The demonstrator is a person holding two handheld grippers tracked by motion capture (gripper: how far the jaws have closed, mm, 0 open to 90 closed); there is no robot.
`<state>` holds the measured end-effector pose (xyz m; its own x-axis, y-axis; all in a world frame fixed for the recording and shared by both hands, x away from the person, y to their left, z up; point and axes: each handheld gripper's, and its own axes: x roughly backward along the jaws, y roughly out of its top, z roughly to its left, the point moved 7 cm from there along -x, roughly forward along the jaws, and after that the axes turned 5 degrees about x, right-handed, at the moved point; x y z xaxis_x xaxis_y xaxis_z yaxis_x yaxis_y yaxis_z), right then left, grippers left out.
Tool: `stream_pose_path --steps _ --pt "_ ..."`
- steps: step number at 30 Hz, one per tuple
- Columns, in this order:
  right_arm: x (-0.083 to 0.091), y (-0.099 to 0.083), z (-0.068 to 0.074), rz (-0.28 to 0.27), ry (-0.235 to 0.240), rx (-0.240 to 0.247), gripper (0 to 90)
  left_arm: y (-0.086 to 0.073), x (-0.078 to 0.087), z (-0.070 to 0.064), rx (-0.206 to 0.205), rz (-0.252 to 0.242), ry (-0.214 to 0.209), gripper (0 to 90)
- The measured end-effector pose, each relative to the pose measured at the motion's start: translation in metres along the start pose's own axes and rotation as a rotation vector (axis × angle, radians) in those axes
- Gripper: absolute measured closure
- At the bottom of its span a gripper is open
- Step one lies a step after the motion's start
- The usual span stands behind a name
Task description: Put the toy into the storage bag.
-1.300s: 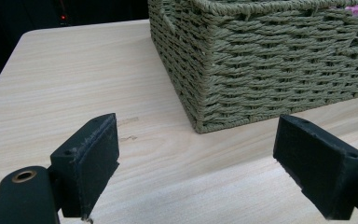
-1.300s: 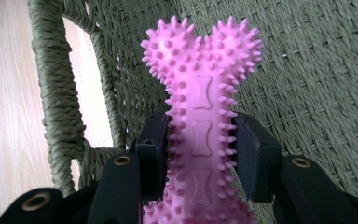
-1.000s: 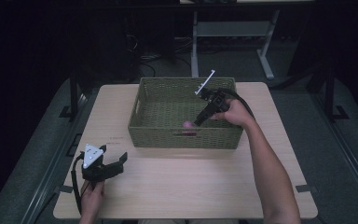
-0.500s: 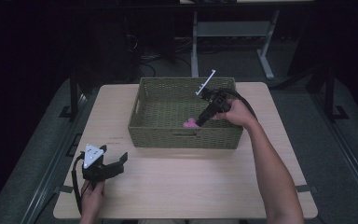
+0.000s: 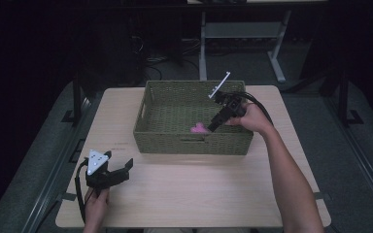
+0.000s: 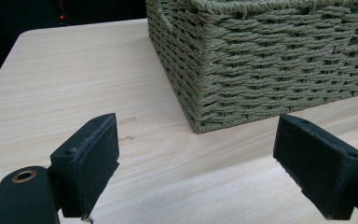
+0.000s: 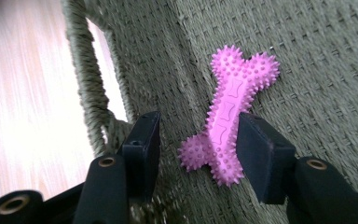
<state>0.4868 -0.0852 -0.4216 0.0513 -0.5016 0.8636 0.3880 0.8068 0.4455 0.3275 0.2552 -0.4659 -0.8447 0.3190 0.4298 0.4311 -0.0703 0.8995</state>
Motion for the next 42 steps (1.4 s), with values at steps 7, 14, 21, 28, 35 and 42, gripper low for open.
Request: stream_pose_path --steps 7,14,21,28,35,42 --pt "0.005 -0.001 0.002 0.001 -0.018 0.002 45.8 0.000 -0.001 0.000 0.000 0.004 -0.003 13.7" --pt "0.012 0.001 0.010 -0.012 -0.031 0.014 43.4 0.000 0.000 0.000 0.003 0.000 -0.004 13.7" --pt "0.022 0.003 0.017 -0.031 -0.044 0.028 42.1 0.000 -0.001 0.000 0.002 0.002 -0.003 13.7" --pt "0.032 0.004 0.026 -0.039 -0.057 0.048 40.2 -0.001 -0.001 -0.001 -0.001 0.006 -0.004 13.7" --pt "0.042 0.005 0.036 -0.059 -0.064 0.060 38.9 0.000 -0.001 0.000 0.000 0.006 -0.002 13.7" --pt "0.047 0.001 0.050 -0.083 -0.071 0.095 37.4 -0.001 -0.001 0.000 -0.002 0.006 -0.001 13.7"
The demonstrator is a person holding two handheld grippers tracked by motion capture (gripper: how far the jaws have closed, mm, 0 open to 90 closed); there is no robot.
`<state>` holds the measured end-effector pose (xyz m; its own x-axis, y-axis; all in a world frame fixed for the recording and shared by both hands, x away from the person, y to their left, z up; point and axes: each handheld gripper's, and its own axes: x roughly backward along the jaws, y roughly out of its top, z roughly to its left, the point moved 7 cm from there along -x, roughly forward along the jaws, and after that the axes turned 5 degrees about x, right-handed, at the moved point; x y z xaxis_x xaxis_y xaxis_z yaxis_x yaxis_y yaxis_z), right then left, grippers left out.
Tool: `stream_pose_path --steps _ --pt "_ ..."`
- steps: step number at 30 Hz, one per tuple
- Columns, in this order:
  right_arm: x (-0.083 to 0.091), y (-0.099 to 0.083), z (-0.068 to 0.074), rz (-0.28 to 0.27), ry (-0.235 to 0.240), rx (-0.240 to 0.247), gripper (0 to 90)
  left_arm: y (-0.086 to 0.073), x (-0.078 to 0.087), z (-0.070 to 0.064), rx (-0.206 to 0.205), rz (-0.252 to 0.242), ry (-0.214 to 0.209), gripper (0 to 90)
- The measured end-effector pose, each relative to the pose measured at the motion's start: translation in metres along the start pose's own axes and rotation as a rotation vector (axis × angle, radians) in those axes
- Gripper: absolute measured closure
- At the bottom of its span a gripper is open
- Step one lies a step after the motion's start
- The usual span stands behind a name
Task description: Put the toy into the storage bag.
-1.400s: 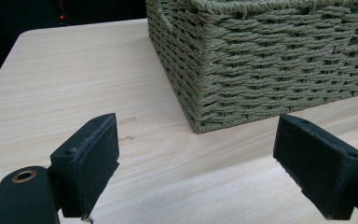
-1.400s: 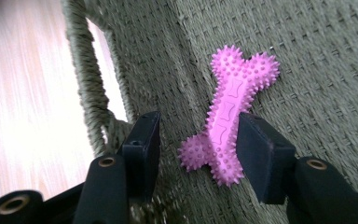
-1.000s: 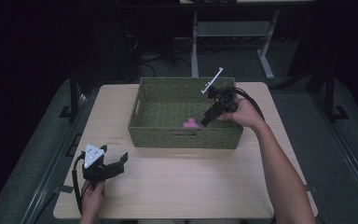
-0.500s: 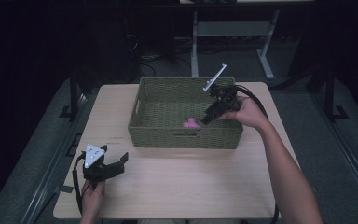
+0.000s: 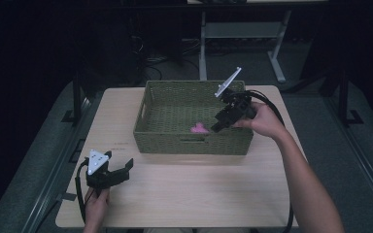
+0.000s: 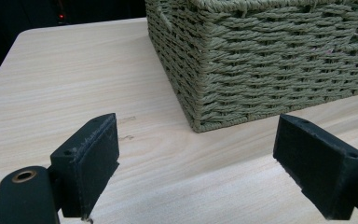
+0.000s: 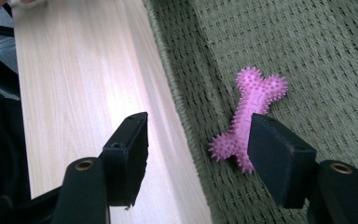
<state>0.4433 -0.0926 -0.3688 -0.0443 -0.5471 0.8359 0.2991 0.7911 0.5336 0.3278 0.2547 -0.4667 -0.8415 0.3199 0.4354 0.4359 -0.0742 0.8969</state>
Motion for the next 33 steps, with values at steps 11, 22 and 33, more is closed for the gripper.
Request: stream_pose_path --steps 11,22,33 --pt "0.008 -0.007 0.016 -0.015 -0.009 0.012 34.7 0.000 0.000 -0.001 -0.001 0.001 -0.001 13.7" --pt "0.010 -0.023 0.031 -0.026 -0.011 0.019 32.5 0.000 0.000 -0.001 0.001 0.001 0.000 13.7" --pt "0.005 -0.040 0.047 -0.020 -0.014 0.035 31.3 0.000 0.000 -0.001 -0.002 0.002 0.000 13.7"
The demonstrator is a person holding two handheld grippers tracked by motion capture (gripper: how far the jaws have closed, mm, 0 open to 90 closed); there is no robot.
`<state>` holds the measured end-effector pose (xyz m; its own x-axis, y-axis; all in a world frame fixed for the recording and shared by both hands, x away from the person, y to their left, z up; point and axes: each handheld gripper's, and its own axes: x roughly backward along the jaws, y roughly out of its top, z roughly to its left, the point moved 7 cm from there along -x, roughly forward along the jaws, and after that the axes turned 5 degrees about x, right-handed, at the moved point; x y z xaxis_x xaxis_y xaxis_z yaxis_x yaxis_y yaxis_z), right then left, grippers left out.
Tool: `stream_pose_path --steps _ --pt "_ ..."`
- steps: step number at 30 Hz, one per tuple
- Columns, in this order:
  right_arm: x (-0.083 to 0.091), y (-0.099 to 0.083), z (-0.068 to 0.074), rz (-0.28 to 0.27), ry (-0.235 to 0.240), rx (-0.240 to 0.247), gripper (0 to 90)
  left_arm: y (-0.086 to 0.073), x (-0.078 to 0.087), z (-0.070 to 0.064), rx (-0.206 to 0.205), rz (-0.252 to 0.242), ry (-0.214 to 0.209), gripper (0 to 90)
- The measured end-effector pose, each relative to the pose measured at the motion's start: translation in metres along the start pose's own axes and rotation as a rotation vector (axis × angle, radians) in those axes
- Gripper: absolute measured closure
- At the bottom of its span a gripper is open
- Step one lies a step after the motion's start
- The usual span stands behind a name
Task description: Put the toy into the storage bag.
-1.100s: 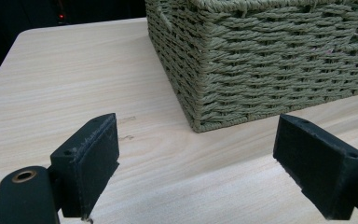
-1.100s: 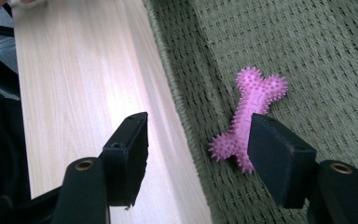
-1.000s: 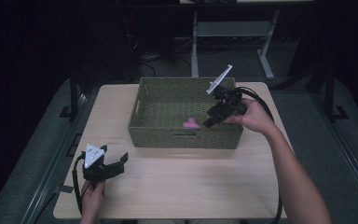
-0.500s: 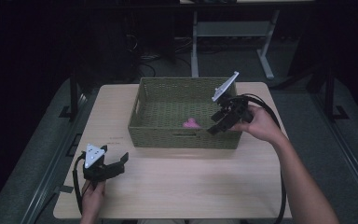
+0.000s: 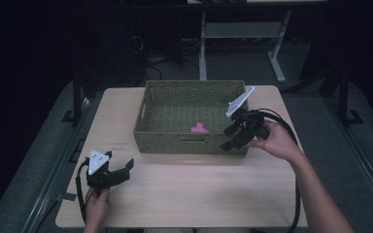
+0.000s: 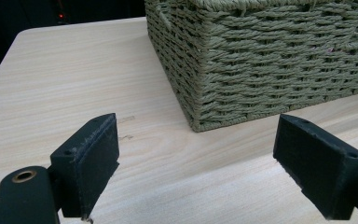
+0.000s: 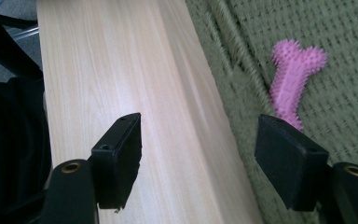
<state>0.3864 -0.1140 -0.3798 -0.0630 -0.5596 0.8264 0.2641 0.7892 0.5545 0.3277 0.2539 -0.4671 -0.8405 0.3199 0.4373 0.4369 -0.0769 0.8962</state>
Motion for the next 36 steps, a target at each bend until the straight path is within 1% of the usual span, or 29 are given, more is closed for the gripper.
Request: stream_pose_path --steps 3,5,6,8,11,13,16,18,23,24,26,27,28,29,30,32,33,34,35,36 --pt "-0.001 -0.007 0.004 -0.009 -0.002 -0.004 31.3 0.000 0.000 0.000 -0.001 -0.001 0.000 13.7" --pt "-0.002 -0.009 0.005 -0.012 -0.002 -0.009 31.3 0.000 0.000 0.001 0.002 -0.002 0.001 13.7" --pt "-0.003 -0.014 0.008 -0.013 -0.002 -0.007 31.3 0.000 0.000 0.001 0.005 -0.003 0.001 13.7" --pt "-0.005 -0.017 0.010 -0.012 -0.003 -0.011 31.3 0.000 0.000 0.000 0.000 0.000 -0.001 13.7" --pt "-0.007 -0.020 0.013 -0.020 -0.001 -0.004 31.1 0.000 0.000 0.000 0.000 0.000 0.000 13.7" --pt "-0.010 -0.026 0.017 -0.018 -0.002 -0.003 30.8 0.000 0.000 0.000 0.003 0.000 0.000 13.7" --pt "-0.012 -0.029 0.019 -0.018 -0.001 -0.008 30.6 0.000 0.000 0.000 0.001 0.000 -0.001 13.7" --pt "-0.014 -0.033 0.022 -0.018 -0.003 -0.002 30.6 0.000 0.000 0.000 0.001 -0.001 -0.001 13.7" --pt "-0.022 -0.049 0.031 -0.021 -0.003 -0.017 29.9 0.000 0.000 0.000 0.001 -0.001 -0.003 13.6" --pt "-0.022 -0.049 0.031 -0.021 -0.003 -0.017 29.9 0.000 0.000 0.000 0.001 -0.001 -0.003 13.6" --pt "-0.026 -0.059 0.034 -0.020 -0.003 -0.027 29.6 0.000 0.000 -0.001 0.001 -0.004 -0.004 13.7" --pt "-0.029 -0.066 0.037 -0.021 -0.004 -0.040 29.5 0.000 0.000 -0.001 0.000 -0.005 -0.003 13.7" --pt "-0.029 -0.066 0.037 -0.021 -0.004 -0.040 29.5 0.000 0.000 -0.001 0.000 -0.005 -0.003 13.7" --pt "-0.031 -0.074 0.039 -0.025 -0.010 -0.049 29.3 0.000 0.000 -0.001 -0.002 -0.003 -0.003 13.7" --pt "-0.031 -0.074 0.039 -0.025 -0.010 -0.049 29.3 0.000 0.000 -0.001 -0.001 -0.004 -0.003 13.7" --pt "-0.033 -0.081 0.042 -0.030 -0.018 -0.065 28.6 0.000 0.000 -0.001 -0.001 -0.005 -0.003 13.7" --pt "-0.033 -0.085 0.044 -0.030 -0.027 -0.069 28.0 0.000 0.000 -0.001 0.000 -0.006 -0.004 13.7" --pt "-0.034 -0.092 0.047 -0.039 -0.047 -0.080 27.1 0.000 0.001 -0.001 0.000 -0.007 -0.004 13.7" --pt "-0.034 -0.092 0.047 -0.039 -0.047 -0.080 27.1 0.000 0.001 -0.001 -0.002 -0.007 -0.003 13.7" --pt "-0.034 -0.096 0.049 -0.051 -0.058 -0.093 27.0 0.000 0.001 -0.001 0.000 -0.008 -0.002 13.7"
